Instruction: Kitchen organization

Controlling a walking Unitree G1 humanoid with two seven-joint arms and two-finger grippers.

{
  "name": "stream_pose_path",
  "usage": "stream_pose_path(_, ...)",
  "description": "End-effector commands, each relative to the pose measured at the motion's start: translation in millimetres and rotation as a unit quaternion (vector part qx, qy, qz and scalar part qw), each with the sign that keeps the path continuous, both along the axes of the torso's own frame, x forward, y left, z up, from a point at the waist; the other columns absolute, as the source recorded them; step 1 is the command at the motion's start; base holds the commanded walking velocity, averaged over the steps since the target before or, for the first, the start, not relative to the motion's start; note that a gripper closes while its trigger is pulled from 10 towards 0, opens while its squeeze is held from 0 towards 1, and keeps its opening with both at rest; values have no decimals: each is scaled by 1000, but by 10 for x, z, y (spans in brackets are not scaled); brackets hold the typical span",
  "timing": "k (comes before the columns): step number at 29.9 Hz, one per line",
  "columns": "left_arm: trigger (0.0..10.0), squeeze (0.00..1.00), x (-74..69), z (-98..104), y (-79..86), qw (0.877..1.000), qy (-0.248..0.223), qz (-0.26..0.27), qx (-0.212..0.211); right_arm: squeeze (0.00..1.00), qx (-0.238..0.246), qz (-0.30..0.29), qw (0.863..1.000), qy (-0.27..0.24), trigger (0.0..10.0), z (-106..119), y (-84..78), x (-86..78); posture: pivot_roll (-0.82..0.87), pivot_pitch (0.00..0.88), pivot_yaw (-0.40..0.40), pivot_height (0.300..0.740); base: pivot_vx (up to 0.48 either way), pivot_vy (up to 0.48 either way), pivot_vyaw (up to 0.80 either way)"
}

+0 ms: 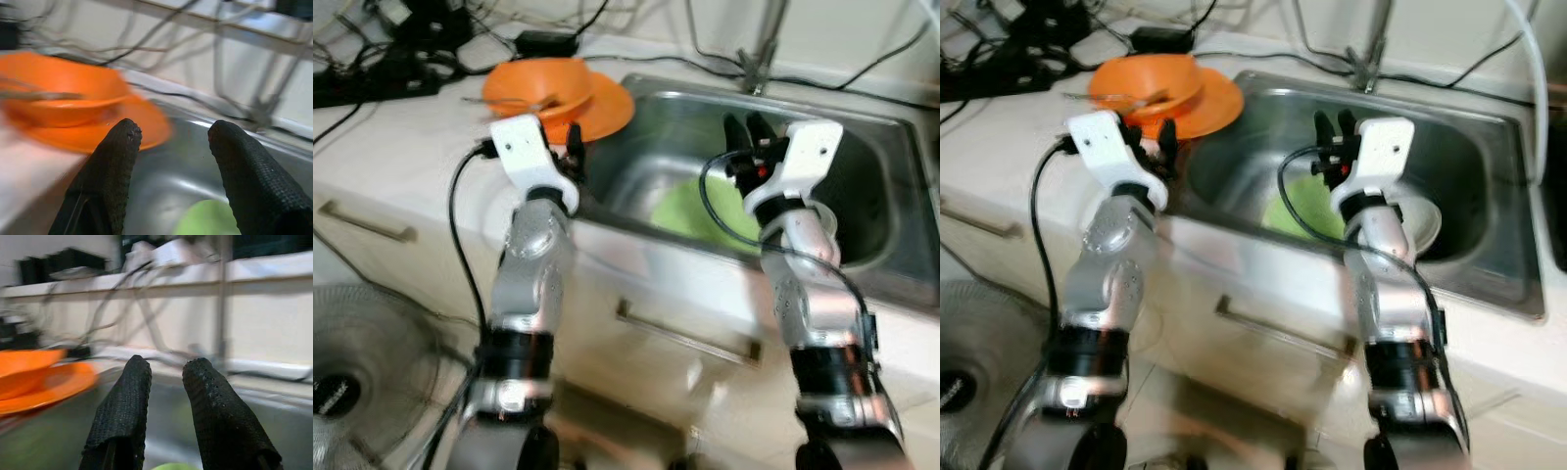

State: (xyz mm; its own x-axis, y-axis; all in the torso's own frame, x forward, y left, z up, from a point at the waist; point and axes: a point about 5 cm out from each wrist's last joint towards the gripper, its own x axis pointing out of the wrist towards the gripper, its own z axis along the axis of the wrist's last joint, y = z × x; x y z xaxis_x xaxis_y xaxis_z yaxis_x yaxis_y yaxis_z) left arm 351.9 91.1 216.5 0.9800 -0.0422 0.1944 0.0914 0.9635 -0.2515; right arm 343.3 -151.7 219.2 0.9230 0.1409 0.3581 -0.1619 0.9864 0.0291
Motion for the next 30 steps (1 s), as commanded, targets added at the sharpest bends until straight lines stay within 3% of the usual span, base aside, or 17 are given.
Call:
stream_pose_path(1, 10000, 0, 6, 40, 108, 1000, -10, 18, 0, 0, 7, 15, 1000, 2, 10000, 7, 79, 4, 11, 104, 15, 740, 0, 0, -800)
stream_pose_path(18, 10000, 0, -8, 39, 70, 1000, -12, 10, 4, 0, 8, 19, 1000, 0, 10000, 6, 96, -4, 8, 94, 15, 740, 0, 0, -800)
stream_pose_path(30, 10000, 0, -7, 30, 89, 1000, -7, 14, 1, 0, 7, 18, 1000, -3, 10000, 2, 100, -19, 9, 101, 15, 740, 0, 0, 0)
